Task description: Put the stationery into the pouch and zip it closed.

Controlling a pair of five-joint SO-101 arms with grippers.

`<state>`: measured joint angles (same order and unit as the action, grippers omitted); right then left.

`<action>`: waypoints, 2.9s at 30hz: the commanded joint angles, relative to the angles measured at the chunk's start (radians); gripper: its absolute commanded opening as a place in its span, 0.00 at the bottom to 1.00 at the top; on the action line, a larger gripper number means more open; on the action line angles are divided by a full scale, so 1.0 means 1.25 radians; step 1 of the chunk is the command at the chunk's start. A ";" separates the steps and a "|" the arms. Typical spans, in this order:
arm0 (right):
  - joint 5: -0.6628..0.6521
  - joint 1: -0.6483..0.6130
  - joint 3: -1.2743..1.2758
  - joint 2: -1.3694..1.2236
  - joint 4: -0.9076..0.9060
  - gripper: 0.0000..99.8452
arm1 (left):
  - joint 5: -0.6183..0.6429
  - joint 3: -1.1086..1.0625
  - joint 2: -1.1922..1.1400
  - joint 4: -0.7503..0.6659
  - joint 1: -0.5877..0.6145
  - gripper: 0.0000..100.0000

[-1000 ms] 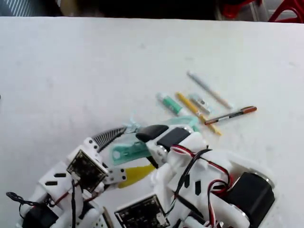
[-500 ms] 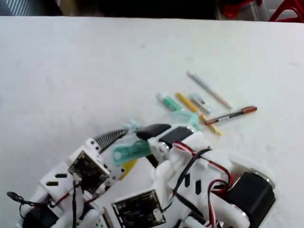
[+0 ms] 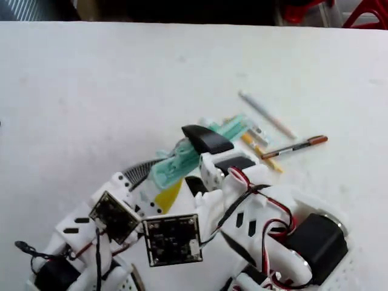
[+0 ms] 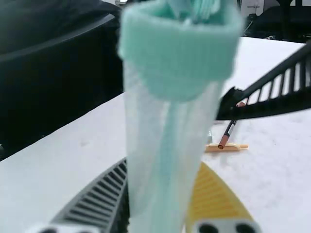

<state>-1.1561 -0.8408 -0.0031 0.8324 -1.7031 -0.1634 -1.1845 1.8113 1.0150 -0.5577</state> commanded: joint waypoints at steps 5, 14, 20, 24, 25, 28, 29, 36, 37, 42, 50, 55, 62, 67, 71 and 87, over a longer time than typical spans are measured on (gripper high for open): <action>0.011 0.122 -0.076 0.008 0.013 0.28 | 0.000 -0.120 0.010 -0.179 0.042 0.02; 0.288 0.176 -0.130 0.004 0.175 0.24 | 0.000 -0.128 0.010 -0.178 0.044 0.02; 0.544 0.159 -0.141 -0.042 0.249 0.13 | 0.000 -0.174 0.010 -0.183 0.080 0.02; 0.709 0.141 -0.242 -0.180 0.171 0.18 | 0.007 -0.183 0.010 -0.182 0.104 0.02; 0.765 0.141 -0.286 -0.220 0.148 0.18 | 0.025 -0.183 0.010 -0.180 0.105 0.02; 0.883 0.128 -0.466 -0.339 0.045 0.18 | 0.081 -0.184 0.010 -0.183 0.115 0.02; 0.902 0.116 -0.538 -0.376 0.001 0.18 | 0.088 -0.184 0.010 -0.183 0.123 0.02; 0.908 0.037 -0.597 -0.429 -0.018 0.12 | 0.091 -0.185 0.010 -0.193 0.143 0.02; 0.908 0.028 -0.586 -0.429 -0.018 0.12 | 0.091 -0.195 0.009 -0.204 0.143 0.02; 0.901 -0.001 -0.490 -0.423 -0.018 0.12 | 0.093 -0.245 0.009 -0.265 0.143 0.02; 0.869 -0.001 -0.311 -0.332 -0.018 0.12 | 0.095 -0.244 0.009 -0.268 0.143 0.02; 0.869 0.001 -0.300 -0.326 -0.018 0.12 | 0.095 -0.244 0.009 -0.268 0.143 0.02; 0.870 0.001 -0.303 -0.328 0.020 0.12 | 0.095 -0.244 0.009 -0.263 0.137 0.02; 0.870 -0.003 -0.303 -0.347 0.035 0.12 | 0.095 -0.244 0.009 -0.263 0.137 0.02; 0.869 -0.003 -0.303 -0.396 0.050 0.11 | 0.095 -0.244 0.009 -0.261 0.137 0.02; 0.820 0.036 -0.297 -0.406 0.096 0.02 | 0.096 -0.244 0.010 -0.260 0.142 0.13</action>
<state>-0.1066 -0.8040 -0.3728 0.3153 -1.6111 -0.0483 -1.5052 1.8144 0.7158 -0.3828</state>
